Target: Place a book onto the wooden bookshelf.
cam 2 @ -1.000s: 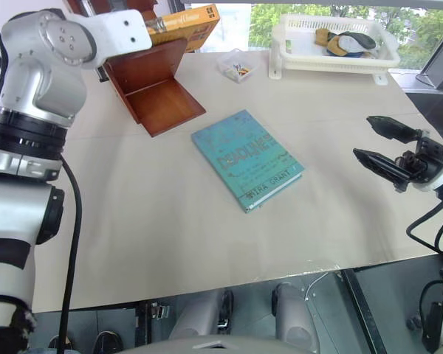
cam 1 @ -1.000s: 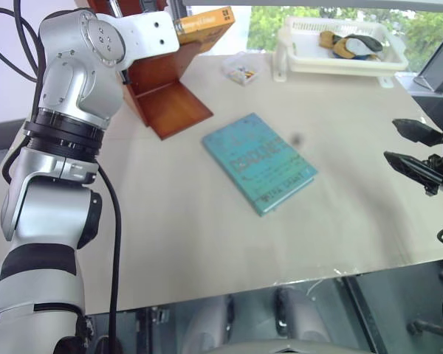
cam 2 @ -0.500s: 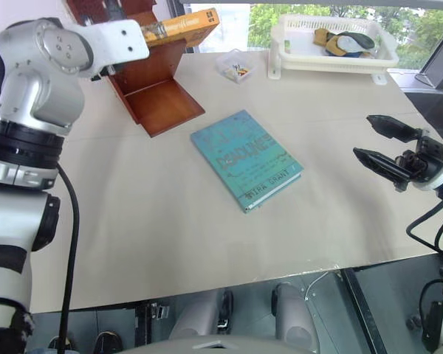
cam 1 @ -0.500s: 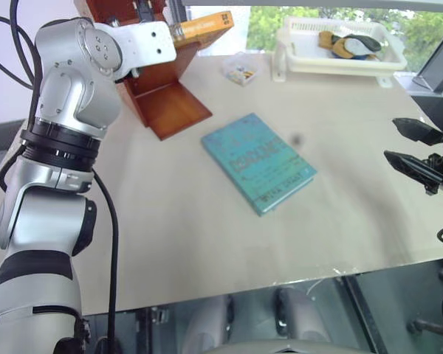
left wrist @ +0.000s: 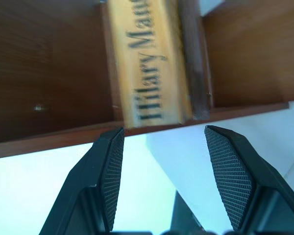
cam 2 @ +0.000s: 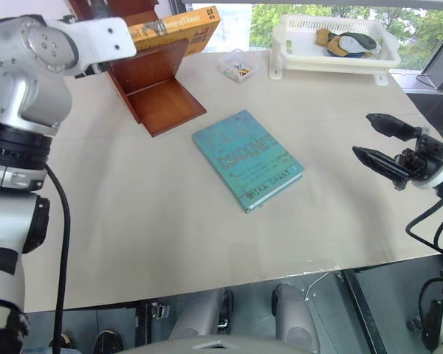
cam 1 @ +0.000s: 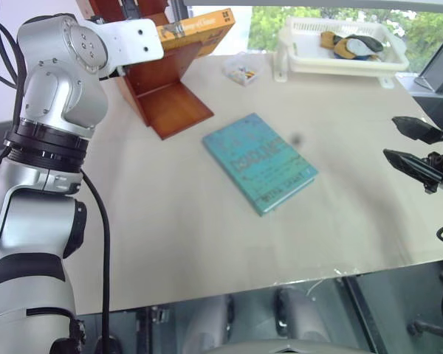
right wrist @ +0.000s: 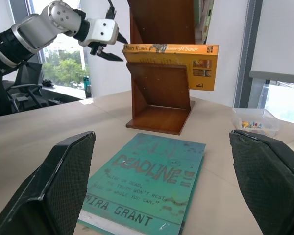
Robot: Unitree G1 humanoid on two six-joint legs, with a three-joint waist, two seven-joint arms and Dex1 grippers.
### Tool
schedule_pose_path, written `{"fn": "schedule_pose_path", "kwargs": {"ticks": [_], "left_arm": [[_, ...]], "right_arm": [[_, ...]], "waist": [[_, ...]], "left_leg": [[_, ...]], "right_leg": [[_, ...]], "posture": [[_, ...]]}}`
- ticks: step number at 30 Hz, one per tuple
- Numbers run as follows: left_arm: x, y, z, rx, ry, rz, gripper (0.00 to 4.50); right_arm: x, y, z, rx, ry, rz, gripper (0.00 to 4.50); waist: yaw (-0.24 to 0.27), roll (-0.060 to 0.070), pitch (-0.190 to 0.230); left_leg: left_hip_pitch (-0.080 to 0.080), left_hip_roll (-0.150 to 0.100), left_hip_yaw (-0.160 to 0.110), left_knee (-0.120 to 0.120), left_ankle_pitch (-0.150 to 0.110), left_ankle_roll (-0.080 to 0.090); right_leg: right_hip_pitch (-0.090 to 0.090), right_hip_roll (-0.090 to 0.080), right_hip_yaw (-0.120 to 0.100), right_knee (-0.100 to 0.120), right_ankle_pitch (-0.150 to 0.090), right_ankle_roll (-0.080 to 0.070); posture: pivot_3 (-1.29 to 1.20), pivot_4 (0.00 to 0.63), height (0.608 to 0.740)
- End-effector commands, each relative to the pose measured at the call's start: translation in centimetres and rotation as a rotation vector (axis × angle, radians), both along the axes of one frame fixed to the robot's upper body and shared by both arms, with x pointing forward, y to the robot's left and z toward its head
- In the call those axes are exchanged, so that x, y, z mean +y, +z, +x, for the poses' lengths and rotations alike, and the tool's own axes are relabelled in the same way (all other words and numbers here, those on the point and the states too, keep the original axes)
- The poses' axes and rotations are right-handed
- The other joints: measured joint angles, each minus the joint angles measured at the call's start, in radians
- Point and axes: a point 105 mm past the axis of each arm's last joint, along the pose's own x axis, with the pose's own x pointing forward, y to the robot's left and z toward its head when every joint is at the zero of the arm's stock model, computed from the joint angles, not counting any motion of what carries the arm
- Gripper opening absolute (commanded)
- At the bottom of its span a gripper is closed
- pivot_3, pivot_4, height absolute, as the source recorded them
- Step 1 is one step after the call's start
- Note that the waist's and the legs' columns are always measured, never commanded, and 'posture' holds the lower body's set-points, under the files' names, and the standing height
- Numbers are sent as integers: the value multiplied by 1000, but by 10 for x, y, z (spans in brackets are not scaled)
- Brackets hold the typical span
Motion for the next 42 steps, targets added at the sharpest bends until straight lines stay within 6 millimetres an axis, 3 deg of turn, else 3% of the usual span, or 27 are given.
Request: {"fn": "schedule_pose_path", "kwargs": {"ticks": [1,7,11,17,21,23,27,32,35,39,42], "left_arm": [[-10,21,-13,-45,-106,-117,2901],[20,6,-40,33,-109,-214,2901],[15,-10,-70,146,-231,-433,2901],[20,-27,-133,304,-350,-648,2901],[22,-50,-153,370,-362,-771,2901],[15,-68,-163,411,-405,-848,2901],[8,-97,-172,380,-458,-1027,2901],[9,-156,-182,436,-346,-1164,2901],[7,-168,-189,449,-336,-1205,2901],[7,-197,-191,472,-276,-1224,2901],[6,-206,-184,434,-268,-1263,2901]], "right_arm": [[2,13,-5,-51,11,-11,4500],[-1,10,-7,-41,0,-15,4500],[-4,9,-10,-35,-2,-19,4500],[-10,11,-15,-27,-6,-30,4500],[-11,8,-15,7,6,-62,4500],[-15,0,-13,42,-6,-107,4500],[-26,-23,-14,128,-43,-197,4500],[-51,-54,-11,231,-131,-271,4500],[-61,-63,-11,262,-162,-292,4500],[-75,-95,-19,370,-196,-378,4500],[-81,-100,-18,371,-226,-398,4500]], "waist": [[0,0,0],[-9,0,0],[-6,0,0],[-3,0,0],[-1,0,0],[0,2,0],[2,1,-1],[-3,1,-1],[-1,1,-1],[3,6,-4],[4,7,-4]], "left_leg": [[0,0,0,0,0,0],[1,1,1,-1,0,0],[2,1,1,0,0,0],[2,2,1,0,0,0],[7,3,1,-2,0,0],[17,4,1,-4,-3,4],[20,5,0,-3,-3,4],[23,6,2,-4,-3,4],[27,6,4,-7,-3,4],[29,7,4,-7,-3,4],[30,7,5,-8,-3,4]], "right_leg": [[0,0,0,0,0,0],[0,0,1,0,0,0],[1,0,1,1,0,0],[1,0,1,0,0,0],[5,0,0,-5,0,0],[17,0,-1,-9,0,0],[22,0,-2,-12,0,-1],[23,0,0,-13,1,-2],[25,0,2,-14,0,-2],[27,-1,2,-15,-1,-7],[28,-2,2,-15,-1,-8]], "posture": [[0,150,740],[0,150,740],[0,150,740],[0,150,740],[0,150,740],[0,150,740],[0,150,740],[0,150,740],[0,150,740],[0,150,740],[0,150,740]]}}
